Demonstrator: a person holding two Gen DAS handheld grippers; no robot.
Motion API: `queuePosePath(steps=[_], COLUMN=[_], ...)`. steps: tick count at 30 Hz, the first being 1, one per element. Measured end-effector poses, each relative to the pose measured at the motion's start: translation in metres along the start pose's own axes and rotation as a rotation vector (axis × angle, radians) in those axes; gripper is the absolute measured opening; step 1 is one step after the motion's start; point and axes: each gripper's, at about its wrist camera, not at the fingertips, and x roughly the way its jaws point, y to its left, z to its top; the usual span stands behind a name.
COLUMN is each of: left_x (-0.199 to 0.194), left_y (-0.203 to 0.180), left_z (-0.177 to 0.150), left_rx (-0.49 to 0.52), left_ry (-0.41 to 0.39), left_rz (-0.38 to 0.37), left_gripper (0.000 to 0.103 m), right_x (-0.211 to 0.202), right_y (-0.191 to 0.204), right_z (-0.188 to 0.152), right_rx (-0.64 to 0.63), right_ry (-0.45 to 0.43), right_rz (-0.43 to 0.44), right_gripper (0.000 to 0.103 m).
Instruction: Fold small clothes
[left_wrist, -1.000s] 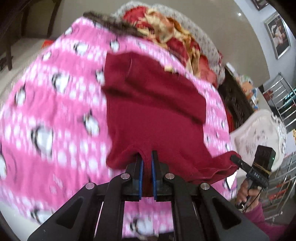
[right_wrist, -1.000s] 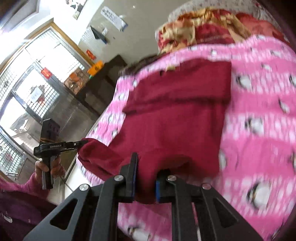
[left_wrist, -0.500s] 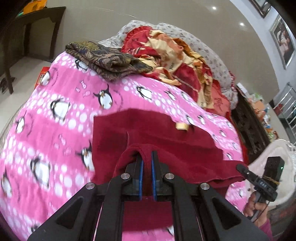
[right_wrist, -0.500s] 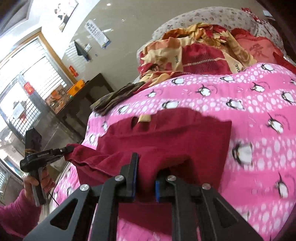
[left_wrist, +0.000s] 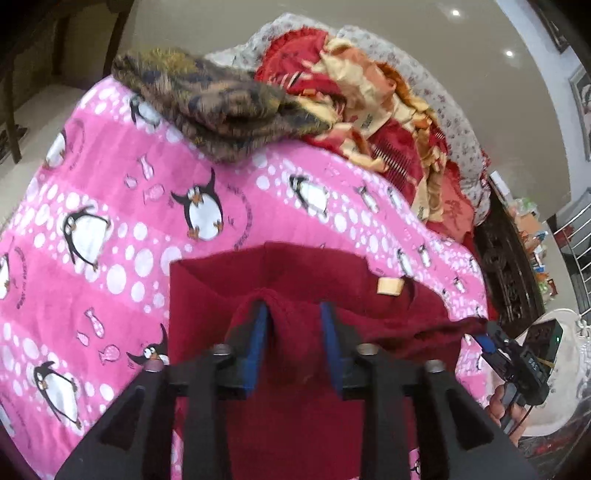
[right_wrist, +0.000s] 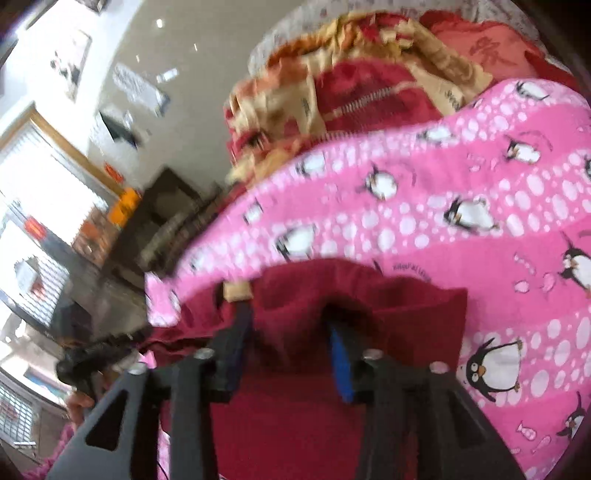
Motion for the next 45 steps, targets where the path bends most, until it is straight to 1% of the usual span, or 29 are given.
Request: queuePosePath(steps=[1,2,4,5,7,10,11,13,14,16,17,18,19,20,23,24,25,27,29,31,32,35,37,39,41,42,43,44,45], left_x=[-0.008,-0.012,-0.020,-0.022,-0.016,0.005,0.015,0.035,0.048,0.064,0.070,0.072,0.074,0.073,0.052,0.045,0.035,0.008,-0.013,-0.027,-0.034,-0.038,-0.036,-0.029,-0.017,-0.011,-0.006,-0.003,-0.002], left_y=[0.001,0.002,0.005,0.006,0.007,0.005,0.004,0.005,0.008,0.016,0.020,0.022,0.024,0.025,0.021,0.021,0.022,0.024,0.027,0.032,0.035,0.042,0.040,0.036,0.033,0.033,0.034,0.036,0.039], left_z=[0.001,0.002,0.001,0.000,-0.002,-0.005,-0.005,-0.006,-0.004,-0.001,0.000,0.001,0.002,0.003,-0.001,-0.004,-0.009,-0.025,-0.044,-0.062,-0.075,-0.102,-0.118,-0.128,-0.134,-0.136,-0.137,-0.137,-0.137], left_rx=[-0.004,-0.012,-0.027,-0.031,-0.031,-0.024,-0.028,-0.037,-0.045,-0.067,-0.076,-0.081,-0.084,-0.082,-0.050,-0.038,-0.024,0.010,0.045,0.069,0.077,0.091,0.115,0.133,0.135,0.140,0.141,0.132,0.119], left_ry=[-0.025,-0.042,-0.069,-0.071,-0.067,-0.028,-0.012,0.005,0.017,0.032,0.038,0.043,0.049,0.052,0.036,0.035,0.034,0.029,0.030,0.043,0.058,0.115,0.144,0.162,0.186,0.195,0.206,0.218,0.221], left_rz=[0.011,0.016,0.013,0.019,0.033,0.048,0.056,0.090,0.126,0.150,0.157,0.160,0.159,0.150,0.129,0.118,0.099,0.055,0.039,0.024,0.005,-0.031,-0.036,-0.051,-0.060,-0.043,-0.011,0.016,0.028], left_gripper=[0.026,0.029,0.032,0.033,0.033,0.033,0.033,0.033,0.033,0.032,0.032,0.032,0.032,0.032,0.032,0.032,0.032,0.032,0.033,0.033,0.033,0.033,0.033,0.033,0.032,0.032,0.020,0.005,0.000], right_x=[-0.010,-0.020,-0.030,-0.032,-0.028,-0.001,0.007,0.026,0.032,0.048,0.058,0.064,0.071,0.077,0.069,0.061,0.051,0.028,0.003,-0.018,-0.026,-0.042,-0.045,-0.047,-0.042,-0.038,-0.033,-0.028,-0.026], right_y=[0.001,0.003,0.007,0.010,0.018,0.034,0.035,0.033,0.030,0.018,0.007,0.001,-0.006,-0.012,-0.009,-0.006,-0.003,0.003,0.009,0.012,0.012,0.008,0.005,-0.002,-0.011,-0.014,-0.016,-0.017,-0.017], right_z=[0.000,-0.002,-0.004,-0.009,-0.015,-0.021,-0.020,-0.011,-0.007,0.004,0.011,0.014,0.016,0.017,0.014,0.011,0.007,-0.005,-0.023,-0.044,-0.056,-0.094,-0.109,-0.120,-0.126,-0.127,-0.129,-0.131,-0.131], right_rx=[-0.001,-0.010,-0.025,-0.044,-0.093,-0.212,-0.223,-0.209,-0.201,-0.167,-0.128,-0.104,-0.081,-0.064,-0.070,-0.073,-0.075,-0.084,-0.115,-0.144,-0.156,-0.192,-0.205,-0.183,-0.134,-0.127,-0.126,-0.126,-0.129], right_ry=[-0.038,-0.070,-0.080,-0.076,-0.053,0.006,0.013,0.009,0.006,-0.007,-0.007,0.000,0.015,0.024,0.013,0.009,0.005,0.012,0.027,0.044,0.059,0.119,0.133,0.132,0.131,0.136,0.151,0.171,0.187], right_rz=[0.002,0.007,0.016,0.023,0.014,-0.072,-0.084,-0.105,-0.127,-0.204,-0.223,-0.228,-0.234,-0.238,-0.226,-0.220,-0.214,-0.200,-0.181,-0.181,-0.185,-0.229,-0.252,-0.256,-0.239,-0.239,-0.249,-0.242,-0.234], right_gripper=[0.060,0.060,0.060,0.059,0.052,0.047,0.046,0.046,0.046,0.045,0.045,0.042,0.037,0.036,0.037,0.040,0.045,0.051,0.054,0.060,0.061,0.061,0.061,0.061,0.061,0.058,0.038,0.025,0.010])
